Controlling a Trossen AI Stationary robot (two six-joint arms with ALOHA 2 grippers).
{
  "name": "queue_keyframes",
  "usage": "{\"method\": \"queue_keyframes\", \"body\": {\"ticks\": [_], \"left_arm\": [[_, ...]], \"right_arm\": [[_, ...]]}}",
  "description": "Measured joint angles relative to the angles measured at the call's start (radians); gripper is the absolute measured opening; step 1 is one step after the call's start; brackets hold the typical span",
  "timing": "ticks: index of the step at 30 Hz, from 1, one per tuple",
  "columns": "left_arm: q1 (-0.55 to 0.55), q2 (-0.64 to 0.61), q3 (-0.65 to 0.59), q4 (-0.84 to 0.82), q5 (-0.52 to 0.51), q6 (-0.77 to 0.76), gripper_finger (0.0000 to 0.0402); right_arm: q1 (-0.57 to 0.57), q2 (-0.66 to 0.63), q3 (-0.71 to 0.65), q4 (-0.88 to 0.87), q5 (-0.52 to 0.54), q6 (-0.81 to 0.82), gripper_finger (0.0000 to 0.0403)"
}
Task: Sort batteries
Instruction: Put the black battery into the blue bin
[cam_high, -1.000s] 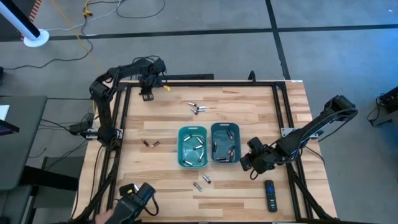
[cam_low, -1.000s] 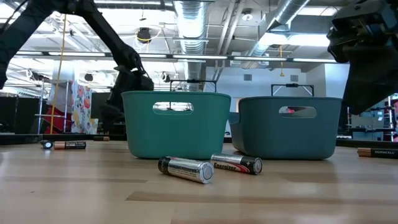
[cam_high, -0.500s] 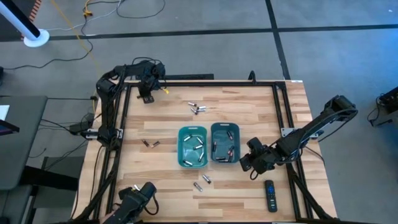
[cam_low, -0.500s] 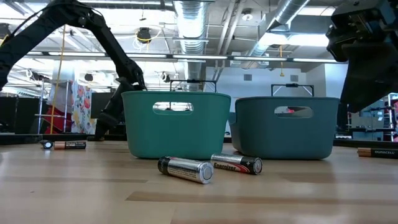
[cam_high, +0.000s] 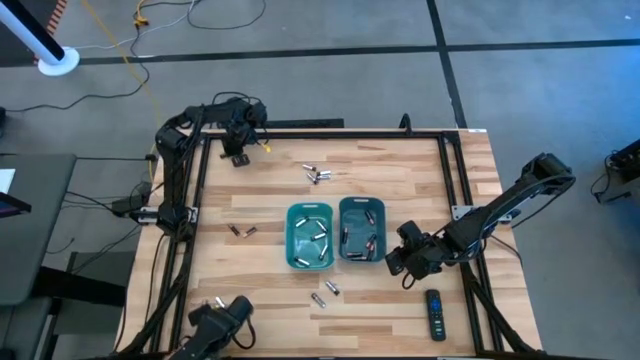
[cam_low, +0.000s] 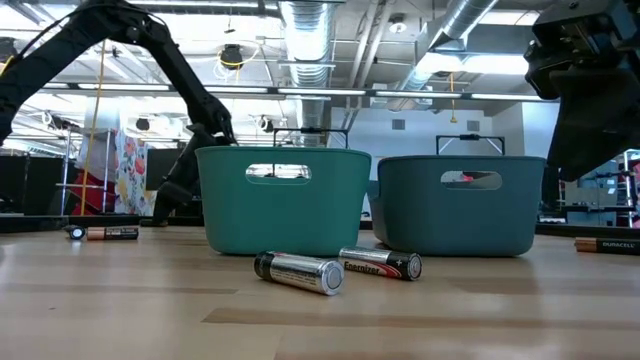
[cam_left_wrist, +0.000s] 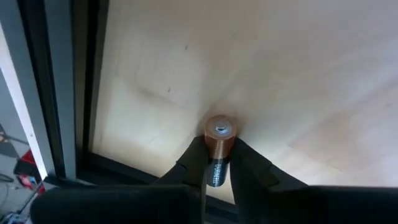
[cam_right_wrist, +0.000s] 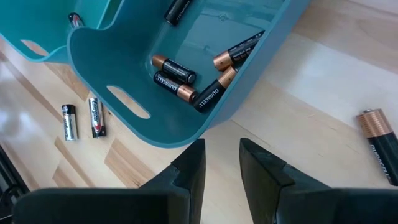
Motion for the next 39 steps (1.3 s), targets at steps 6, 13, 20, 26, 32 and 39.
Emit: {"method": "queue_keyframes", "body": {"ticks": [6,13,20,26,32,39], "left_arm": [[-0.032,-0.06,-0.008,-0.017,0.049,-0.066,0.0037],[-0.101,-0.212,-0.008,-0.042,0.212,-0.126,0.0037],[-0.219,-0.355,-0.007,-0.038,0.24,-0.202,0.0037],[-0.321,-0.444,-0.005,-0.024,0.29,-0.281,0.0037],[-0.415,-0.499,-0.005,0.023,0.289,-0.355,0.004],[-0.499,-0.508,-0.005,0.079,0.289,-0.392,0.0039]], "right_arm": [[0.0,0.0,0.0,-0.001,0.0,0.0,0.0116],[0.0,0.0,0.0,-0.001,0.0,-0.007,0.0116],[0.0,0.0,0.0,0.006,0.0,-0.007,0.0116],[0.0,0.0,0.0,0.016,0.0,-0.007,0.0116],[0.0,0.0,0.0,0.028,0.0,-0.007,0.0116],[0.0,0.0,0.0,0.031,0.0,-0.007,0.0116]]}}
